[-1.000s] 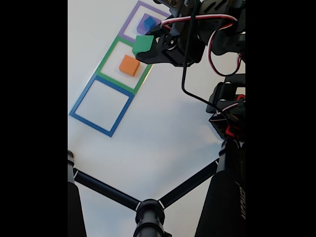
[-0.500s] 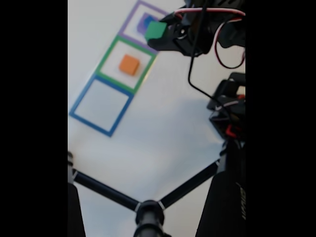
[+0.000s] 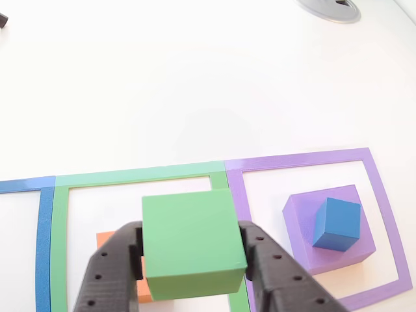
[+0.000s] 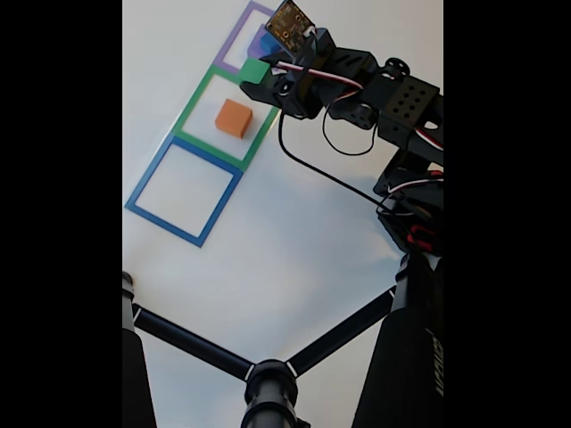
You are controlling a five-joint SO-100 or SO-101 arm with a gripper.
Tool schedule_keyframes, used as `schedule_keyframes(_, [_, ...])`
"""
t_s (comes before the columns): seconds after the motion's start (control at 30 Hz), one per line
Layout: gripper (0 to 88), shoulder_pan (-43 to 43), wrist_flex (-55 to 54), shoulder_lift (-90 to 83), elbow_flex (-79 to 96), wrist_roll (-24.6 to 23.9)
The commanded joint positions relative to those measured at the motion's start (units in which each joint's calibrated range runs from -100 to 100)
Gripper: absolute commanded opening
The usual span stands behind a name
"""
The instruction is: Tower of hanoi
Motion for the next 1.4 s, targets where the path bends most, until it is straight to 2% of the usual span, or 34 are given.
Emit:
schedule_keyframes(0.0, [7.4,-2.40,-17.22,5.15,5.07,0.54])
schedule_keyframes(0.2, [7.4,-5.27,-36.90,18.07,9.62,0.54])
schedule_keyframes(0.4, [7.4,-6.61,-48.15,28.40,9.89,0.54])
schedule_keyframes(0.87, [7.3,-7.67,-58.28,39.47,9.34,0.54])
schedule_keyframes(1.37, [7.2,-8.24,-61.03,46.01,5.89,0.54])
